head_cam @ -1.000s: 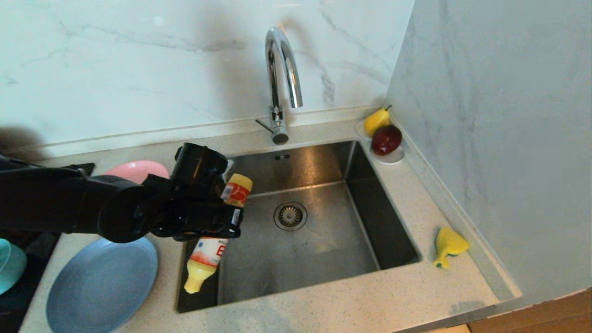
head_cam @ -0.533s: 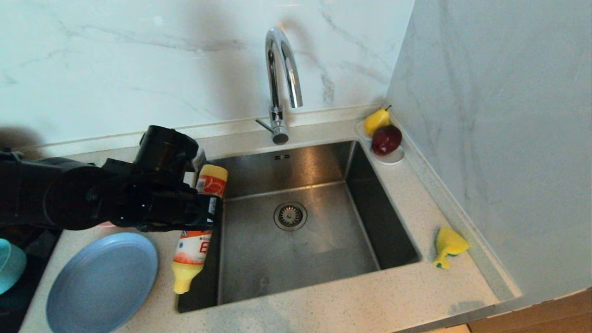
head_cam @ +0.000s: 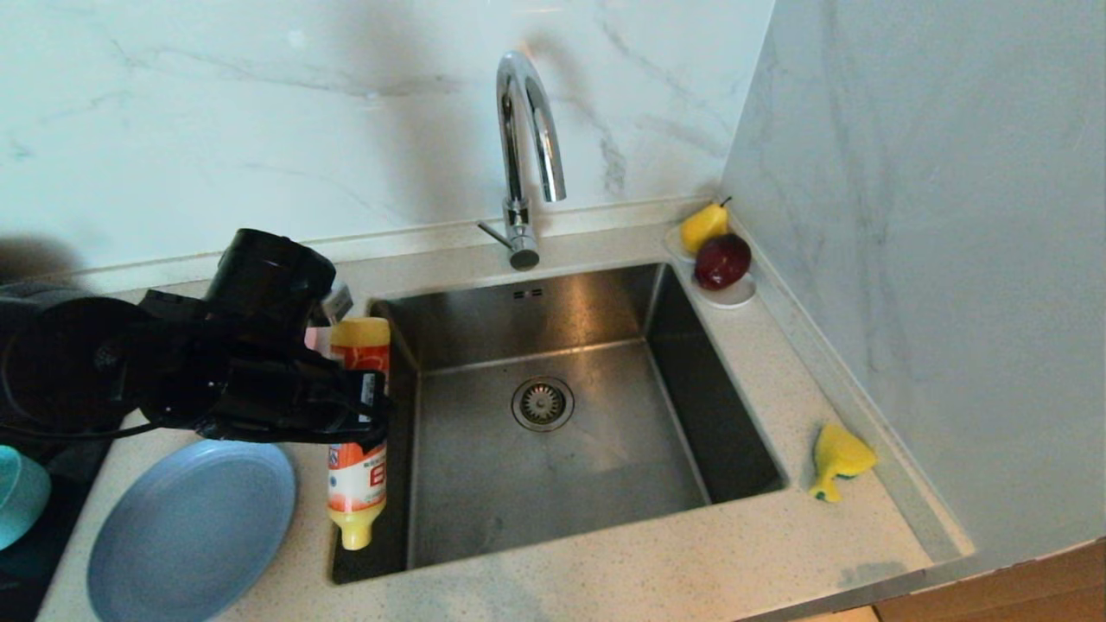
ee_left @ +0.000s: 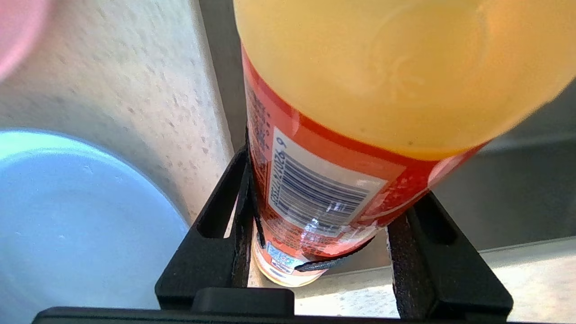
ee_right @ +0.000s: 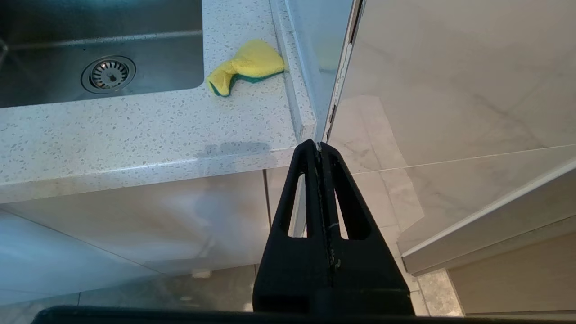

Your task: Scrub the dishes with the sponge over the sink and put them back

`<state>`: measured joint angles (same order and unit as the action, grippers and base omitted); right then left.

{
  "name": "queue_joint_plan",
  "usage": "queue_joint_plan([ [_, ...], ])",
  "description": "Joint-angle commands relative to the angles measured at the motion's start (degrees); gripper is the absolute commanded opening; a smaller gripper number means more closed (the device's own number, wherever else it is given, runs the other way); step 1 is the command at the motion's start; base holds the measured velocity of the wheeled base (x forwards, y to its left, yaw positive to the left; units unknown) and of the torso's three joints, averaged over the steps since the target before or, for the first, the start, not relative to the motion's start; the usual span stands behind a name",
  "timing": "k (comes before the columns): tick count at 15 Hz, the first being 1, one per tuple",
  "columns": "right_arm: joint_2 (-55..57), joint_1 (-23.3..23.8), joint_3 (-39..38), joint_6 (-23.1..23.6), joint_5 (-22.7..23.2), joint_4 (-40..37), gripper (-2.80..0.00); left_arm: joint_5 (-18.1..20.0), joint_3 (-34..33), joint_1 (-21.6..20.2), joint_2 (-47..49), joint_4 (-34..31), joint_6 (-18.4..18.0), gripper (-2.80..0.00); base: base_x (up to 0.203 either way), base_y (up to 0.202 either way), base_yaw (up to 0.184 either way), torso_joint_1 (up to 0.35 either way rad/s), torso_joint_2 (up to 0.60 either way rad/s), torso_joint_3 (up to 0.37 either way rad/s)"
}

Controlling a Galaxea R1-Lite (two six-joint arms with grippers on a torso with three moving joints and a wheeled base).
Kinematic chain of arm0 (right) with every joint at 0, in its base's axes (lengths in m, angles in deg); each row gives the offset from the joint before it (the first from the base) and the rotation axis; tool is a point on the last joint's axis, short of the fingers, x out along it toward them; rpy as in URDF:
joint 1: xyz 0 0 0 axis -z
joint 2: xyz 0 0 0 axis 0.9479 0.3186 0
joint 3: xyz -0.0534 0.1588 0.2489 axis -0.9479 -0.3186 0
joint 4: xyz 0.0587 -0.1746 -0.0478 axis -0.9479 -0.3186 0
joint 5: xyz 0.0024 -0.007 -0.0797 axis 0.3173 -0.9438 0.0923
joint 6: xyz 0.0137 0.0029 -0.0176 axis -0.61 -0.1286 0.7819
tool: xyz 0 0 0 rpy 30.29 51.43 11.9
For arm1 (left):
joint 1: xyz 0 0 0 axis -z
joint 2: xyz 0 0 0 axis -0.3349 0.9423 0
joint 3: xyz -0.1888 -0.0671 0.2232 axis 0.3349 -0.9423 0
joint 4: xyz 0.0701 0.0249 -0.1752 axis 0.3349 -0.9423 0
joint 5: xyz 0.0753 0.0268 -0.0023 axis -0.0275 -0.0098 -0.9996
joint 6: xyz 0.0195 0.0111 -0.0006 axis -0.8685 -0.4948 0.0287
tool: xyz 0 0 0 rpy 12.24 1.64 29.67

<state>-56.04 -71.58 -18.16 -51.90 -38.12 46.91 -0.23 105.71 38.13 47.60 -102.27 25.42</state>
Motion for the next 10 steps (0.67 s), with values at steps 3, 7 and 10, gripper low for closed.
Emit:
queue_joint_plan([
  [3, -0.02, -0.02, 0.0, 0.0, 0.04, 0.06, -2.8, 0.67, -1.79, 3.68, 6.35, 0.41, 0.18, -2.8, 0.0, 0.0, 0.0, 0.0, 0.0, 0.0],
  [7, -0.02, -0.02, 0.0, 0.0, 0.04, -0.02, -2.8, 3.78, -1.51, 5.92, 10.59, -0.54, 0.2, -2.8, 0.0, 0.0, 0.0, 0.0, 0.0, 0.0],
  [10, -0.02, -0.02, 0.0, 0.0, 0.04, 0.03, -2.8, 6.34, -1.51, 5.96, 13.06, -1.61, -0.35, -2.8, 0.0, 0.0, 0.0, 0.0, 0.0, 0.0],
])
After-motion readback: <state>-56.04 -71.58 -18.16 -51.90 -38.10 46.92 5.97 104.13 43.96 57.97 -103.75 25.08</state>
